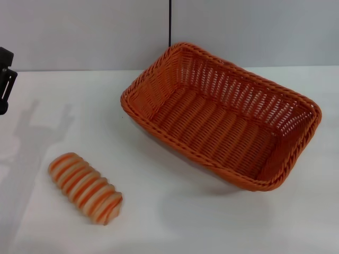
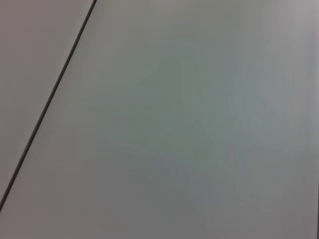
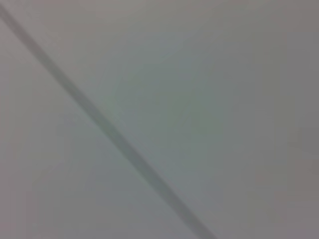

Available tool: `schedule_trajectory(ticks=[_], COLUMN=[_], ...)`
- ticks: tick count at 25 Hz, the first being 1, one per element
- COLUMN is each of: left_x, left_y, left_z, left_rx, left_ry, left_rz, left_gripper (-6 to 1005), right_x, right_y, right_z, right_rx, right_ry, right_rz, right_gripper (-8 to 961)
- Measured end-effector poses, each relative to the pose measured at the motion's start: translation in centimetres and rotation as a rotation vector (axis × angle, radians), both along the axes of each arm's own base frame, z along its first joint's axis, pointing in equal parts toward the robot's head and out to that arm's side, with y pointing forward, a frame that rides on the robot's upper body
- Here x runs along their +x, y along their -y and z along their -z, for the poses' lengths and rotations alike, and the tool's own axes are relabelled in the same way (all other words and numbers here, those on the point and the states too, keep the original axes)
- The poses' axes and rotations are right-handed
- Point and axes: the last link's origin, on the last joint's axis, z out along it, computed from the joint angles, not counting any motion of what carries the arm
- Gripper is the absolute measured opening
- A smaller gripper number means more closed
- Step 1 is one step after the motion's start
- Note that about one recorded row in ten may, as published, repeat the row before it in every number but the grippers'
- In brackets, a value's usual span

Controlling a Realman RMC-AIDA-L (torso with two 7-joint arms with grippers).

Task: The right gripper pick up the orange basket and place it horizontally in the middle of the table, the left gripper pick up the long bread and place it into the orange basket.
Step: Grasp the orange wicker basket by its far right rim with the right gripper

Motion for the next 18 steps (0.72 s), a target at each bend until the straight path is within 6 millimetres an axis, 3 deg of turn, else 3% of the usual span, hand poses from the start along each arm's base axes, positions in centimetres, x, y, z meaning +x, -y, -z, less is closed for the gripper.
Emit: schedule_trajectory(ticks=[1,2,4,6,7,9,10,11,12,13,14,18], left_x=[0.0,0.0,-0.1,-0.1,-0.2,-0.2,-0.3,-0.3,-0.3,-0.3,-0.4,-0.4], left_y=[0.0,0.0,-0.1,-0.2,-0.2,-0.2,-0.2,-0.2,-0.2,-0.1,-0.1,0.0], left_z=[0.0,0.0,0.0,0.0,0.0,0.0,0.1,0.1,0.1,0.2,0.2,0.2], left_rx=[0.000,-0.001,-0.013,-0.016,-0.018,-0.017,-0.017,-0.017,-0.021,-0.022,-0.022,-0.020], left_ry=[0.000,0.004,0.014,0.014,0.016,0.020,0.023,0.023,0.023,0.023,0.025,0.026], left_rz=[0.000,0.003,0.004,0.002,-0.005,-0.011,-0.015,-0.015,-0.019,-0.020,-0.023,-0.028], left_gripper=[843,843,844,844,844,844,844,844,844,844,844,843], right_x=[0.0,-1.3,-3.0,-3.9,-6.1,-7.2,-9.6,-9.6,-11.9,-12.7,-14.2,-15.3], right_y=[0.0,-0.7,-1.9,-2.4,-3.6,-4.2,-5.4,-5.4,-6.5,-7.0,-7.8,-8.8], right_z=[0.0,-2.2,-4.7,-5.6,-7.2,-7.7,-8.3,-8.3,-7.9,-7.4,-5.8,-3.6], right_rx=[0.000,-0.087,-0.219,-0.287,-0.431,-0.490,-0.612,-0.612,-0.755,-0.830,-0.998,-1.146], right_ry=[0.000,0.017,0.036,0.047,0.101,0.136,0.223,0.223,0.315,0.371,0.510,0.675], right_rz=[0.000,-0.094,-0.179,-0.204,-0.250,-0.270,-0.309,-0.309,-0.336,-0.342,-0.349,-0.322], right_gripper=[546,546,546,546,546,545,545,545,545,543,541,534])
